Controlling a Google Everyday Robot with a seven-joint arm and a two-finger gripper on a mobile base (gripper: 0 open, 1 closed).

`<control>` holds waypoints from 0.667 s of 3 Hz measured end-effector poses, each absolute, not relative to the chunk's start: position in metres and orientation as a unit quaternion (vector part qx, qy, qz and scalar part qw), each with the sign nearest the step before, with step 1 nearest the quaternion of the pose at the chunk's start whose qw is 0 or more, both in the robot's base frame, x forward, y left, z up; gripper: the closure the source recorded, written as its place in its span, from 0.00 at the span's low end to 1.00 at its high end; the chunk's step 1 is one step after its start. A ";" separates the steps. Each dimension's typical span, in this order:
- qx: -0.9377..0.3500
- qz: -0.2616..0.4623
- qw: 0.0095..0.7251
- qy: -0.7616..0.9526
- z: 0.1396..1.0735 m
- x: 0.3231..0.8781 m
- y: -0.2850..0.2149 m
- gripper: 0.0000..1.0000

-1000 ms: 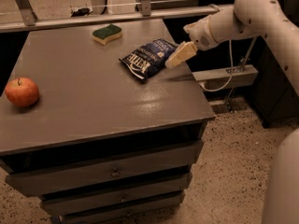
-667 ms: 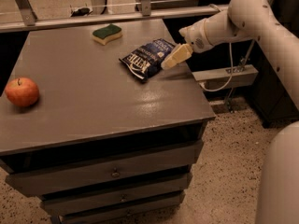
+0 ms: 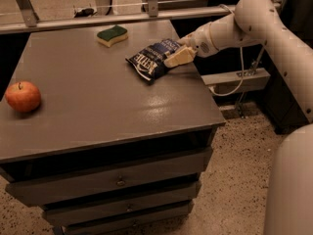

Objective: Pick blue chip bag

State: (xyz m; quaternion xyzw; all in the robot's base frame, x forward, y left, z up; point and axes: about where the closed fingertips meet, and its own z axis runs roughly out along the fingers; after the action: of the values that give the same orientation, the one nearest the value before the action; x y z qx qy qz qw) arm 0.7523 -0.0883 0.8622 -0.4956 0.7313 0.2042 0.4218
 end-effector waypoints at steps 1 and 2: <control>-0.495 0.208 0.427 0.727 0.867 0.750 -0.088 0.62; -0.492 0.207 0.442 0.721 0.884 0.742 -0.091 0.85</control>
Offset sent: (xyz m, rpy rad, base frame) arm -0.0245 -0.0137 0.0523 0.0583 -0.0843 -0.0202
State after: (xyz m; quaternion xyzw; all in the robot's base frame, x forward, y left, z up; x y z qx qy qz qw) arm 0.7418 -0.0908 0.8839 -0.4920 0.7209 0.2073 0.4420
